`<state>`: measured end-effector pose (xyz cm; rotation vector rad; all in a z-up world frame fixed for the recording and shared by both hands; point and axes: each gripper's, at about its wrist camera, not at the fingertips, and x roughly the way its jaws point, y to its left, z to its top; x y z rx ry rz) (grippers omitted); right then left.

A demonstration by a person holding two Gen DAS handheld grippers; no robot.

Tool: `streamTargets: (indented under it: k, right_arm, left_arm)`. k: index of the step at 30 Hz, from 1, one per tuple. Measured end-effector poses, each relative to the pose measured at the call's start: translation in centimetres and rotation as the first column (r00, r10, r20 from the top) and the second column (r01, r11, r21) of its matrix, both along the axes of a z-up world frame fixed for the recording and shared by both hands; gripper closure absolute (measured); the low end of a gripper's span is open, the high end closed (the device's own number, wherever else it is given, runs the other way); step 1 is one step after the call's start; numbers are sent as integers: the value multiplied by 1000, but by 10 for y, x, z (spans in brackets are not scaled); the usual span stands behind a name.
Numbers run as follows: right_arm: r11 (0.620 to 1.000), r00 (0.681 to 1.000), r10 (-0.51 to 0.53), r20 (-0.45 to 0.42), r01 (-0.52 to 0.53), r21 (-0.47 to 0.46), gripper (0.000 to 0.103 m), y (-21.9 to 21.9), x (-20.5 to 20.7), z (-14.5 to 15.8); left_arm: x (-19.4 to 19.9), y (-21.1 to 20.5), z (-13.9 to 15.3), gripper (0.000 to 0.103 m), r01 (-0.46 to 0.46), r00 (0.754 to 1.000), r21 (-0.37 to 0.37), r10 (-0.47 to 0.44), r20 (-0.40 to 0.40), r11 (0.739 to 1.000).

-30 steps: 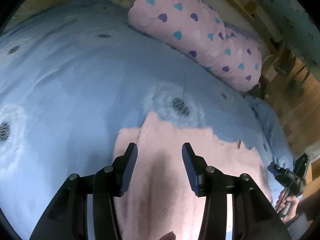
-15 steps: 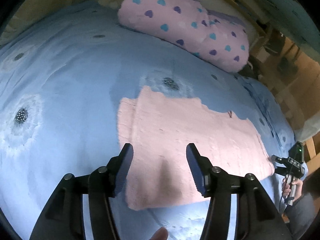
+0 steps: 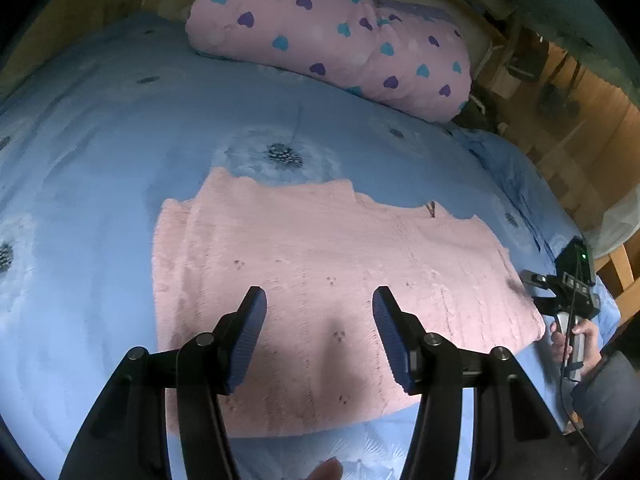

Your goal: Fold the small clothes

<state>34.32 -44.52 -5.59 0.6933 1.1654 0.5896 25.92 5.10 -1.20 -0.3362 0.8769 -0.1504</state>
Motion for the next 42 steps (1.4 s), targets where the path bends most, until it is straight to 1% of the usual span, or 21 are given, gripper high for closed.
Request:
streamTargets:
  k: [4,6,10,12,15,16,18,19,20,22,23,24,26,28,30,33,35,37,38,40,42]
  right_arm:
    - [1000,999,21,27,-21,9,23,9,11,1]
    - [999,997,53,52,-54,7,24,12,8,2]
    - [989,989,137,47,-139,49,24,15,5,1]
    - [987,989,143,47,-146,62,24,16,5,1]
    - [989,989,139,49,-142,49,24,25,8,1]
    - [990,989,137,53,-138,33,28,27,8,1]
    - [992,990,128,51,-129,1,46,33,11,2]
    - [993,992,120,41,-121,1,66,31,9,1]
    - [994,993,110,29,-110,7,80,33,10,-1]
    - [994,994,105,30,-105,9,81,35,9,-1]
    - [994,993,106,45,-105,-15,82,37,7,4]
    - [994,993,105,56,-103,-40,82,38,6,9]
    - [993,991,102,81,-97,-61,83,39,4,20]
    - [993,990,97,102,-91,-71,83,38,0,30]
    - [993,990,91,104,-83,-81,83,38,-1,36]
    - [993,993,77,89,-69,-91,83,38,0,39]
    - [993,995,70,75,-62,-102,83,37,0,39]
    - [992,997,56,56,-50,-115,83,36,0,39]
    - [992,998,49,42,-44,-118,83,35,0,39]
    - [993,999,32,25,-29,-111,83,34,1,41]
    - [991,1000,18,2,-17,-135,83,34,4,46]
  left_arm:
    - [6,-9,-4,54,20,1000,-34,-21,-23,999]
    - [9,-17,-6,54,59,998,-55,-61,-24,997]
    - [13,-37,-6,54,103,995,-40,-103,-9,994]
    - [18,-46,-7,54,123,992,-67,-124,-10,990]
    - [28,-62,-8,55,126,992,-98,-128,-18,987]
    - [31,-66,-8,55,127,991,-106,-130,-18,986]
    - [35,-76,-10,58,123,992,-120,-127,-20,985]
    - [38,-81,-12,60,120,992,-123,-124,-25,985]
    - [40,-85,-14,66,116,992,-123,-121,-34,986]
    - [46,-95,-21,80,107,990,-117,-117,-78,987]
    - [48,-98,-24,93,105,988,-106,-115,-99,989]
    - [49,-103,-28,99,96,987,-66,-103,-120,993]
    - [45,-106,-31,100,101,988,-43,-105,-113,994]
    - [40,-110,-28,100,128,985,-60,-134,-107,990]
    - [34,-118,-18,100,159,983,-79,-165,-80,984]
    - [33,-132,-11,100,168,984,-41,-171,-59,985]
    - [38,-136,-24,100,147,985,2,-146,-95,989]
    - [46,-138,-50,100,147,977,2,-145,-156,989]
    - [46,-136,-54,100,141,981,-7,-140,-136,990]
    - [48,-136,-50,101,137,979,-16,-137,-150,991]
    - [46,-131,-40,100,138,979,-40,-142,-145,990]
